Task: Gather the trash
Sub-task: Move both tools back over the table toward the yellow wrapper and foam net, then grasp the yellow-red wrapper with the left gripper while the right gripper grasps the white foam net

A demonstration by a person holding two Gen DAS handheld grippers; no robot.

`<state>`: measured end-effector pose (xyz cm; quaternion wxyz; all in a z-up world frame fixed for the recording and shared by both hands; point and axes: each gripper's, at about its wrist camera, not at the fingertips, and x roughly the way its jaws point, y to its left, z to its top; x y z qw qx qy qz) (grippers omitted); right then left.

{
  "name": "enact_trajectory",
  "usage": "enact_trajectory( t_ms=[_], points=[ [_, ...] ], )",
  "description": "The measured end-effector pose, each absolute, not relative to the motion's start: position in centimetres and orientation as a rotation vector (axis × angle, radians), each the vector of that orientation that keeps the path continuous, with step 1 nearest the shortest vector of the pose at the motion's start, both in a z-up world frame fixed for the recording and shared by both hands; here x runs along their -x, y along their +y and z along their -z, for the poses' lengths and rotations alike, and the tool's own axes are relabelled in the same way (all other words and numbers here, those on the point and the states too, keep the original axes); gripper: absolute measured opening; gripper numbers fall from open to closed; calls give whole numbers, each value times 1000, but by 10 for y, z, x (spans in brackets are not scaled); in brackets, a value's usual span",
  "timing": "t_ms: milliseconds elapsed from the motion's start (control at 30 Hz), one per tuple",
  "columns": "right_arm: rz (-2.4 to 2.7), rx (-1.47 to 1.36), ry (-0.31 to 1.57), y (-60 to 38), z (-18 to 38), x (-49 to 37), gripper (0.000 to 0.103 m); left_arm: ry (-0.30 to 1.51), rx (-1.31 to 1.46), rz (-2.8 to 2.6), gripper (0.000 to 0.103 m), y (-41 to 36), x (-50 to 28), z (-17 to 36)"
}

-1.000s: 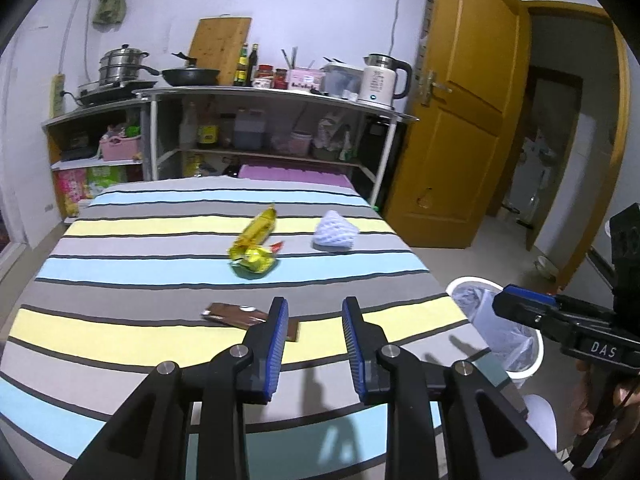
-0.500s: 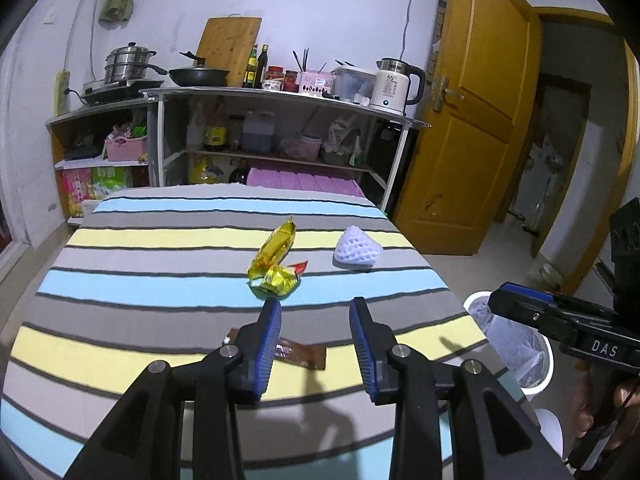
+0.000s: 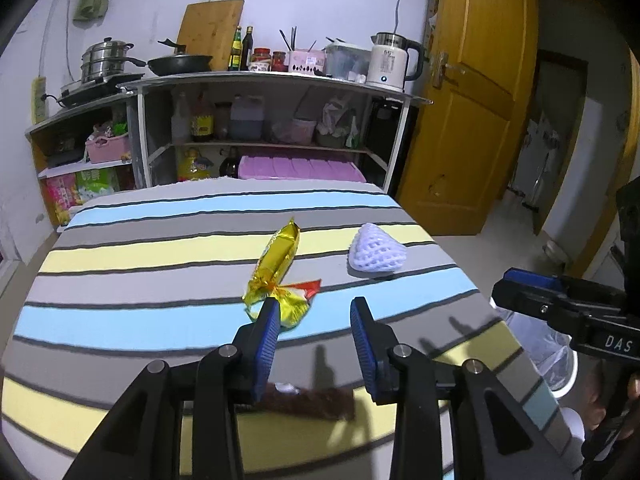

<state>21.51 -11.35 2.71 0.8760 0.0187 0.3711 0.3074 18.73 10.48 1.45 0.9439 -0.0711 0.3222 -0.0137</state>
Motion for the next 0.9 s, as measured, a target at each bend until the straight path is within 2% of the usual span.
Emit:
enact_trajectory(
  t_ms=[167, 833, 867, 900],
  points=[
    [-633, -42, 794, -104, -19, -240, 47, 686, 141, 33, 42, 108, -210, -5],
    [-572, -76, 943, -63, 29, -327, 47, 812, 163, 43, 42, 115, -247, 39],
    [-569, -75, 938, -63, 30, -327, 40, 811, 162, 42, 42, 115, -247, 39],
    [-567, -69, 934, -63, 31, -327, 28, 810, 160, 45, 42, 114, -246, 38]
  ],
)
